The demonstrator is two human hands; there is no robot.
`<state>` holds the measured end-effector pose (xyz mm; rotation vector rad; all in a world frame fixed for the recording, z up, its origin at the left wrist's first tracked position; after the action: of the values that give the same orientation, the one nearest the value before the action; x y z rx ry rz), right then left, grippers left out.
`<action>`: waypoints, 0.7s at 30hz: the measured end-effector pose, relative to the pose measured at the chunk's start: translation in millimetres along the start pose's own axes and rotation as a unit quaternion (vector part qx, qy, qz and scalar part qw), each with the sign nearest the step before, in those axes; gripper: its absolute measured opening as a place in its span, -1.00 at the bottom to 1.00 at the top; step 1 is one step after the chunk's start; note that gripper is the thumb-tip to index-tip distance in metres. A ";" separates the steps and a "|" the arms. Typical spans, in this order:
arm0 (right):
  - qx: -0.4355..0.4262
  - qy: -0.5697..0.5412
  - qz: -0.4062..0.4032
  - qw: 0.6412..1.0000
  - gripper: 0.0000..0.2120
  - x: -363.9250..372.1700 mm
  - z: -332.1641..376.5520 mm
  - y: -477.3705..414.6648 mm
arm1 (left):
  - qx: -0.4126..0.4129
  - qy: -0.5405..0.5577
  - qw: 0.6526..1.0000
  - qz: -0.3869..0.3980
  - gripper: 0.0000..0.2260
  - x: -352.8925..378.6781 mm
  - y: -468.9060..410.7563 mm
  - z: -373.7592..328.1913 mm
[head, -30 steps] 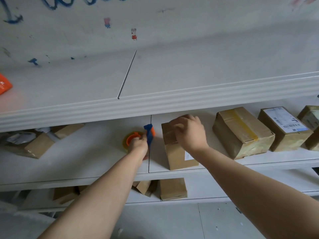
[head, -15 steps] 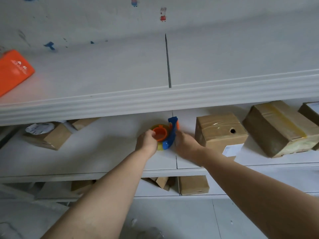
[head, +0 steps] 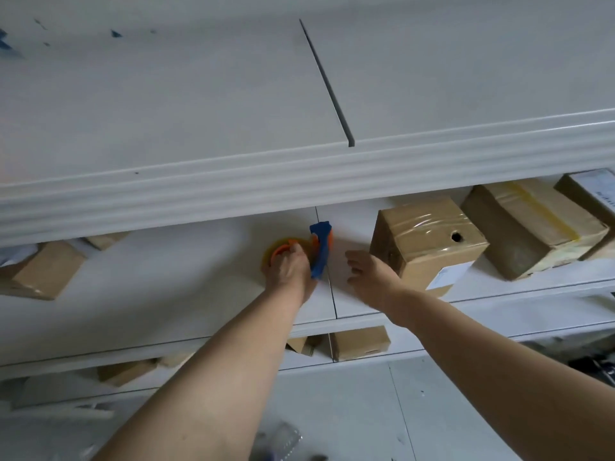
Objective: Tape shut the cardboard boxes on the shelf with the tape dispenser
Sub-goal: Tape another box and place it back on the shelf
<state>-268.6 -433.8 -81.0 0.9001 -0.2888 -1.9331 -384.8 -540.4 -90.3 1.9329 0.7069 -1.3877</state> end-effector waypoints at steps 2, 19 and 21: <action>0.008 -0.008 0.008 1.000 -0.43 4.1 -11.0 -5.5 | -0.001 -0.019 1.000 -0.021 -0.51 -4.9 9.0 4.8; -0.017 0.034 0.100 0.994 -0.59 -20.6 -53.3 74.4 | -0.025 0.262 0.961 -0.087 -0.45 -42.2 197.5 -19.3; 0.001 -0.006 0.121 0.993 -0.60 -29.8 -62.1 81.5 | -0.008 0.312 0.946 -0.083 -0.38 -44.7 217.3 -37.2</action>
<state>-163.0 -441.2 -66.8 0.8140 -0.3888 -1.7151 -214.8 -654.6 2.7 2.3592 1.1891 -0.8338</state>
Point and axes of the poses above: each hand's wrist, its own y-axis away from the middle knuckle, its own x-axis out of the palm, z = x × y, the point moved 7 cm from there along -y, towards the middle knuckle, and after that the axes turned 12 degrees about x, right-handed, at the moved point
